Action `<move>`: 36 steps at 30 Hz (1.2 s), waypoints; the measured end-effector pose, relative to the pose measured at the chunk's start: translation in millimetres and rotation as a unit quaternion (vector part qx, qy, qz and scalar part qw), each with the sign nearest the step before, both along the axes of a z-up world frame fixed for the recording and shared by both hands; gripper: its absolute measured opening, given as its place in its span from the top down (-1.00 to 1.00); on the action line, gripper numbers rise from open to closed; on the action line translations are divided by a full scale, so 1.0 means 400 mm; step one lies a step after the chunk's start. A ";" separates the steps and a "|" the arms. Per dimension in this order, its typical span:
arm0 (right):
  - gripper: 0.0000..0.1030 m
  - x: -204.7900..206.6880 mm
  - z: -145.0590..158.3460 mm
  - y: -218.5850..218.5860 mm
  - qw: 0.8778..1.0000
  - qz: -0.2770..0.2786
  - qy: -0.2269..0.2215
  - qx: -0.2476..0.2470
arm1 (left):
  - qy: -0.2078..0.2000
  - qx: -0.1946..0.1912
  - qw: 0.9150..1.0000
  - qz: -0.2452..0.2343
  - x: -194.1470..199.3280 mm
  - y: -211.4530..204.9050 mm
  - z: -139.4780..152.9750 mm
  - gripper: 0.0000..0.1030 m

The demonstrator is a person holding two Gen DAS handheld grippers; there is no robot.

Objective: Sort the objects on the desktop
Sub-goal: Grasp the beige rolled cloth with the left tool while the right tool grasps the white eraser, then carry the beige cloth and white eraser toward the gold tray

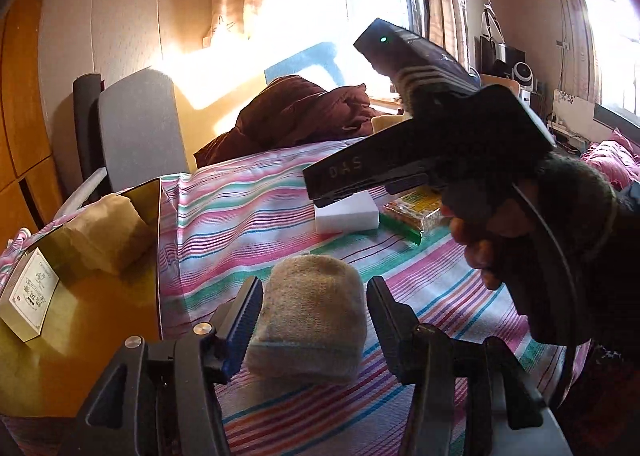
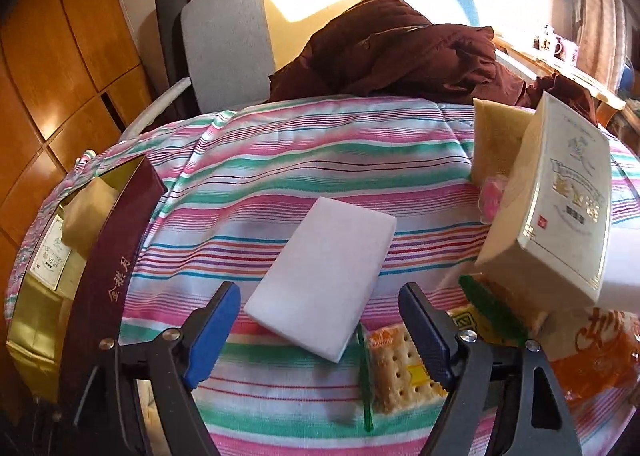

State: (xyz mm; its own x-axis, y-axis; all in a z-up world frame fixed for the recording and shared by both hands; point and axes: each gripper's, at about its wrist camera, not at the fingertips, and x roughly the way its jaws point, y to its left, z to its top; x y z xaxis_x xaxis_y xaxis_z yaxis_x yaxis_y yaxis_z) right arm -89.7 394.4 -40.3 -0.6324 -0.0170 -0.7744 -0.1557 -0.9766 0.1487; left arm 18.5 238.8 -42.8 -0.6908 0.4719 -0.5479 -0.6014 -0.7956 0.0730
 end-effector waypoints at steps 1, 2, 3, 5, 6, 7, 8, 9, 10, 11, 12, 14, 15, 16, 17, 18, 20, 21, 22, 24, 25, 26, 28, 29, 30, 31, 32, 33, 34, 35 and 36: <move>-0.66 -0.011 -0.003 -0.004 1.000 -0.001 -0.004 0.006 | 0.003 0.001 1.000 -0.001 0.001 0.000 -0.001 -0.07; -0.66 -0.024 -0.007 -0.009 1.000 -0.001 -0.009 0.012 | 0.006 0.002 1.000 -0.001 0.001 0.000 -0.002 -0.07; -0.67 -0.035 -0.011 -0.013 1.000 -0.001 -0.015 0.018 | 0.008 0.002 1.000 -0.001 0.001 0.000 -0.003 -0.07; -0.67 -0.052 -0.022 -0.019 0.999 -0.005 -0.025 0.028 | 0.012 0.003 1.000 -0.001 0.002 -0.001 -0.005 -0.10; -0.67 -0.058 -0.027 -0.021 0.999 -0.008 -0.031 0.034 | 0.015 0.003 1.000 -0.002 0.003 -0.001 -0.005 -0.10; -0.67 -0.062 -0.033 -0.021 0.999 -0.013 -0.037 0.038 | 0.017 0.003 1.000 -0.002 0.004 -0.001 -0.006 -0.10; -0.67 -0.065 -0.038 -0.020 0.998 -0.015 -0.042 0.040 | 0.019 0.002 1.000 -0.002 0.004 -0.001 -0.007 -0.10; -0.67 -0.067 -0.044 -0.019 0.998 -0.017 -0.046 0.039 | 0.021 0.001 1.000 -0.001 0.005 0.000 -0.008 -0.10; -0.67 -0.069 -0.050 -0.017 0.998 -0.019 -0.048 0.040 | 0.022 0.000 1.000 -0.001 0.005 0.000 -0.009 -0.10; -0.67 -0.068 -0.054 -0.015 0.998 -0.021 -0.048 0.042 | 0.024 0.001 1.000 -0.001 0.005 0.000 -0.010 -0.11; -0.64 -0.067 -0.058 -0.014 0.998 -0.020 -0.048 0.041 | 0.026 0.000 1.000 0.000 0.006 0.001 -0.011 -0.12; -0.56 -0.063 -0.060 -0.018 0.998 -0.013 -0.041 0.045 | 0.030 -0.003 1.000 0.000 0.007 0.003 -0.013 -0.14; -0.42 -0.060 -0.057 -0.023 0.998 -0.008 -0.036 0.051 | 0.031 -0.004 1.000 0.000 0.007 0.004 -0.014 -0.15; -0.41 -0.058 -0.053 -0.029 0.998 -0.002 -0.032 0.057 | 0.032 -0.005 0.999 0.000 0.008 0.004 -0.014 -0.15; -0.40 -0.056 -0.049 -0.034 0.998 0.004 -0.028 0.062 | 0.033 -0.006 0.999 0.000 0.008 0.005 -0.015 -0.15; -0.39 -0.054 -0.044 -0.040 0.998 0.014 -0.024 0.060 | 0.034 -0.007 0.999 0.000 0.009 0.005 -0.015 -0.16; -0.39 -0.041 -0.032 -0.050 0.998 0.030 -0.016 0.061 | 0.036 -0.009 0.999 -0.003 0.013 0.006 -0.017 -0.19; -0.39 -0.030 -0.024 -0.055 0.997 0.039 -0.010 0.061 | 0.037 -0.010 0.999 -0.005 0.015 0.007 -0.018 -0.21; -0.38 -0.019 -0.016 -0.060 0.997 0.050 -0.005 0.060 | 0.038 -0.013 0.999 -0.006 0.016 0.009 -0.020 -0.24; -0.39 0.004 -0.003 -0.070 0.996 0.069 0.003 0.058 | 0.039 -0.014 0.999 -0.011 0.019 0.010 -0.021 -0.28; -0.38 0.016 0.003 -0.075 0.995 0.078 0.007 0.057 | 0.039 -0.013 0.999 -0.013 0.020 0.010 -0.021 -0.29; -0.38 0.029 0.006 -0.079 0.995 0.086 0.008 0.057 | 0.039 -0.012 0.999 -0.015 0.021 0.010 -0.022 -0.29; -0.38 0.059 0.011 -0.082 0.993 0.097 0.013 0.060 | 0.038 -0.008 0.999 -0.018 0.020 0.008 -0.021 -0.29; -0.38 0.077 0.014 -0.082 0.993 0.101 0.015 0.062 | 0.038 -0.006 0.999 -0.019 0.020 0.007 -0.020 -0.29; -0.38 0.095 0.017 -0.079 0.993 0.103 0.018 0.063 | 0.037 -0.004 0.999 -0.022 0.020 0.005 -0.020 -0.29; -0.38 0.113 0.021 -0.075 0.992 0.104 0.022 0.063 | 0.036 -0.002 0.999 -0.024 0.019 0.004 -0.019 -0.29; -0.38 0.131 0.024 -0.071 0.992 0.106 0.025 0.064 | 0.034 -0.001 0.999 -0.027 0.019 0.003 -0.018 -0.29; -0.38 0.151 0.026 -0.064 0.992 0.105 0.027 0.063 | 0.032 0.002 0.999 -0.030 0.019 0.001 -0.017 -0.29; -0.38 0.171 0.028 -0.057 0.992 0.104 0.030 0.062 | 0.028 0.004 0.999 -0.035 0.018 -0.001 -0.015 -0.29; -0.38 0.192 0.030 -0.049 0.992 0.102 0.033 0.061 | 0.024 0.006 0.999 -0.040 0.017 -0.004 -0.013 -0.29; -0.38 0.213 0.030 -0.039 0.993 0.101 0.035 0.057 | 0.018 0.009 0.999 -0.044 0.016 -0.007 -0.010 -0.29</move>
